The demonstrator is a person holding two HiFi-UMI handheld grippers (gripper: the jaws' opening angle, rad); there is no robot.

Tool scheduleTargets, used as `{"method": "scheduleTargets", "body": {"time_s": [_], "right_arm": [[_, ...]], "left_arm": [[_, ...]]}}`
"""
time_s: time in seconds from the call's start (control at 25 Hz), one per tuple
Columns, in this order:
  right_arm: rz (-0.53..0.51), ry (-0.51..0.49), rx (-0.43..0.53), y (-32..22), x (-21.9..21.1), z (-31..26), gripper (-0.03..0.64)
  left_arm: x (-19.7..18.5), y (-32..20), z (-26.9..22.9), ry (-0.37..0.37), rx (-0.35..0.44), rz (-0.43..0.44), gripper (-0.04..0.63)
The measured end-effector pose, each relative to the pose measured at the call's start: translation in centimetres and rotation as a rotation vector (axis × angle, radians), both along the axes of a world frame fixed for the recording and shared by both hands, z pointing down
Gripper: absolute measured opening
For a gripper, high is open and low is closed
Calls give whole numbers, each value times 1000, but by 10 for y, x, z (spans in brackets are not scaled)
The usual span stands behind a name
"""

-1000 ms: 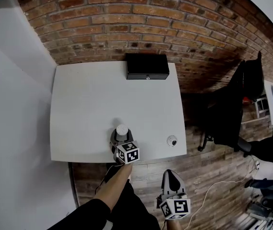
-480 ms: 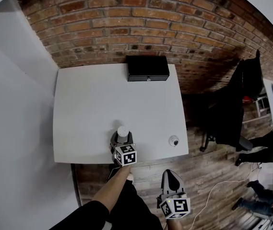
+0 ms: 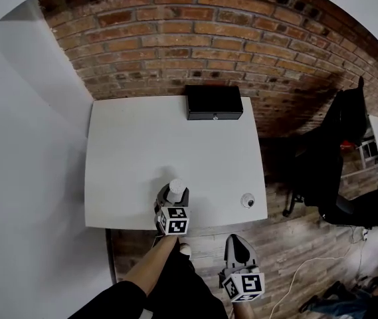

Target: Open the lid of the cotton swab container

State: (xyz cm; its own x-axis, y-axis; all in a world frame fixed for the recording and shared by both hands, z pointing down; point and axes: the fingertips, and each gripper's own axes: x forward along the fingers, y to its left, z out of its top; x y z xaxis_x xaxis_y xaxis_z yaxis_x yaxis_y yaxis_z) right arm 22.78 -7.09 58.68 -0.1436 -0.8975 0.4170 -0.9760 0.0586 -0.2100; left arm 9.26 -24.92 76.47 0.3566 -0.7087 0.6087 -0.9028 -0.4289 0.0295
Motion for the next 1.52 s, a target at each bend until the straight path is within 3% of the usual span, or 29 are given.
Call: {"method": "scheduleTargets", "body": {"time_s": [0.2,0.56,0.72,1.0,1.52], "right_arm": [[-23,-2,20,-15,-10,-9,21],[-56,-2,58,-53,-27,-29,21],[-73,3,84,-75,-38,-41,21],[-107,19,126,-106,-60,-59,21],[-148,63,190,-129,-92,-85,21]], "left_arm": [[-3,-7,-28,26,29,78,261],[-7,-11,-83,-12,94,273,261],[-11,-17,-100,-20,91,330,261],[-26,-21,-136,33,79,399,261],[-43,-14,-171,9,79,572,261]]}}
